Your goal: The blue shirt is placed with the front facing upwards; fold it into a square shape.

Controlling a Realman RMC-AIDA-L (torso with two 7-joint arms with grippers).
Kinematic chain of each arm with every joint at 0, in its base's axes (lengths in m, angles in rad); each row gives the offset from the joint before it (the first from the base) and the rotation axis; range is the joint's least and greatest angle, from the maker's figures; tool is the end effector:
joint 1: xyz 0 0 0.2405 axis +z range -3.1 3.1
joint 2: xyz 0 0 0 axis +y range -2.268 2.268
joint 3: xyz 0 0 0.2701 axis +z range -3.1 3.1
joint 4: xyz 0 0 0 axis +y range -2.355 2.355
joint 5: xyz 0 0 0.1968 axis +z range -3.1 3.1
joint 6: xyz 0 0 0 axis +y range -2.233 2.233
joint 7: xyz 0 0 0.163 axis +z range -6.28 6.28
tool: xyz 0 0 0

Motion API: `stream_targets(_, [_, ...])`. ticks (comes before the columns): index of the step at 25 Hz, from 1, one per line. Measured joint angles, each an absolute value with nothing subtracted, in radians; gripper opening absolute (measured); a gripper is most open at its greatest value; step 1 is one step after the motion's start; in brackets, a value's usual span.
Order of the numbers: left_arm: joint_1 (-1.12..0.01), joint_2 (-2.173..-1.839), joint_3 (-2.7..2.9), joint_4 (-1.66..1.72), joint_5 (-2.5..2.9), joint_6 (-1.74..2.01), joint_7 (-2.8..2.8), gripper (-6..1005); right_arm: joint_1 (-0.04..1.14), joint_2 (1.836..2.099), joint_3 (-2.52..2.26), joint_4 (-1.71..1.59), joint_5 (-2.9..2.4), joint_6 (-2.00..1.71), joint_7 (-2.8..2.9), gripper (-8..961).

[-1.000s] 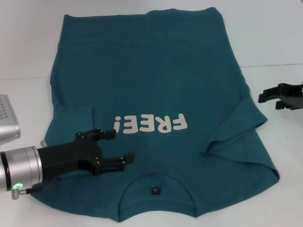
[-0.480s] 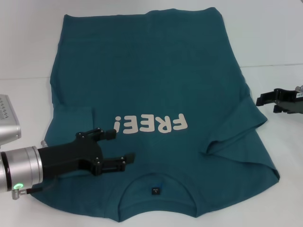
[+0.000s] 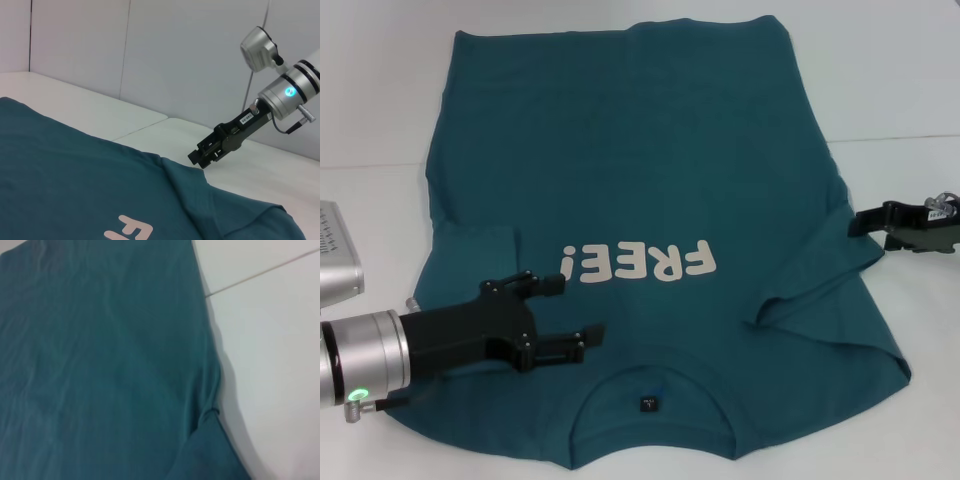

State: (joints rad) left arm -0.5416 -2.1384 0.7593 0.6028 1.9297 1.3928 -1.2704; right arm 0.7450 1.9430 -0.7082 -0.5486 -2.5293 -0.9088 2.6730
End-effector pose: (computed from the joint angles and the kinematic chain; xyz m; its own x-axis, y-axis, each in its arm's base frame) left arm -0.2471 0.3413 -0.0592 0.8094 0.2856 0.5131 0.4425 -0.8710 -0.2133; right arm 0.3297 0.4380 0.0315 0.1104 -0.8140 -0.5703 -0.9367 0.1066 -0.3334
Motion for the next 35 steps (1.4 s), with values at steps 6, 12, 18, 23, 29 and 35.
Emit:
stream_targets(6, [-0.541, -2.138, 0.759, 0.603, 1.930, 1.394, -1.270, 909, 0.748, 1.945, -0.719, -0.540, -2.532, -0.912, 2.677, 511])
stream_targets(12, [-0.542, -2.138, 0.759, 0.603, 1.930, 1.394, -1.270, 904, 0.749, 1.945, -0.738, -0.545, -2.533, -0.936, 2.660, 493])
stream_targets(18, [-0.543, -2.138, 0.759, 0.603, 1.930, 1.394, -1.270, 900, 0.749, 1.945, -0.758, -0.551, -2.533, -0.940, 2.654, 435])
stream_targets(23, [-0.542, -2.138, 0.759, 0.603, 1.930, 1.394, -1.270, 897, 0.746, 1.945, -0.759, -0.564, -2.532, -0.950, 2.646, 220])
stream_targets(29, [-0.541, -2.137, 0.759, 0.603, 1.930, 1.393, -1.270, 892, 0.729, 1.931, -0.750, -0.596, -2.527, -0.959, 2.665, 26])
stream_targets(35, [-0.540, -2.137, 0.759, 0.603, 1.930, 1.392, -1.270, 888, 0.725, 1.928, -0.750, -0.594, -2.532, -0.943, 2.671, 230])
